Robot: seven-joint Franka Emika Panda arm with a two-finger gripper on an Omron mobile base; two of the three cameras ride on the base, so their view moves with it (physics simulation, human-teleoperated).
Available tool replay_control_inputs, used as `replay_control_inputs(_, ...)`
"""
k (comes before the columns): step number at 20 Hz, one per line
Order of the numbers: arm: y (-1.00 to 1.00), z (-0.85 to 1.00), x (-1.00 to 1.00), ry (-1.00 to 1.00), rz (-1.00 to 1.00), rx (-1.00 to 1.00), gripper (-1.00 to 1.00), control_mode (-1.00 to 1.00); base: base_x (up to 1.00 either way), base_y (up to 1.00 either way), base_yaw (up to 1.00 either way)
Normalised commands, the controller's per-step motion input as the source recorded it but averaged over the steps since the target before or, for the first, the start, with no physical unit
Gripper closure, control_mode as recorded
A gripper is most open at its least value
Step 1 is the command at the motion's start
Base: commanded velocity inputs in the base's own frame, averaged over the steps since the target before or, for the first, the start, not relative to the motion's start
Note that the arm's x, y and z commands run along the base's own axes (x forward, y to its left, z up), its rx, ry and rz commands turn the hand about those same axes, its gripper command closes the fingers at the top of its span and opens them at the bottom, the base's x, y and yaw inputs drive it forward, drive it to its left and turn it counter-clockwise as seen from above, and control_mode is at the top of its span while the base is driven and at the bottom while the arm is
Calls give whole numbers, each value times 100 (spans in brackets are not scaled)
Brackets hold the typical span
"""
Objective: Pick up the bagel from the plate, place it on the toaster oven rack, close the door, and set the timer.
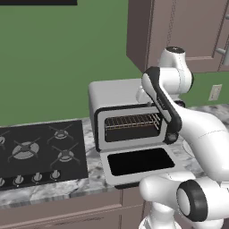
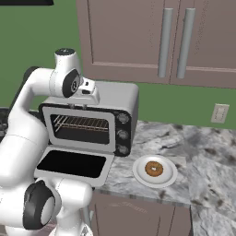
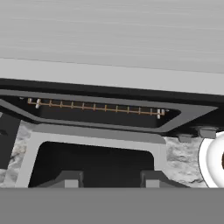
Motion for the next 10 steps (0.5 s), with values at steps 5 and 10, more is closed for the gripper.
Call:
replay_control_inputs(5, 0, 0, -30, -7, 0, 0, -100, -100, 0, 0, 0)
replay_control_inputs(10, 6, 0, -55, -18, -2, 0, -100, -100, 0, 0, 0)
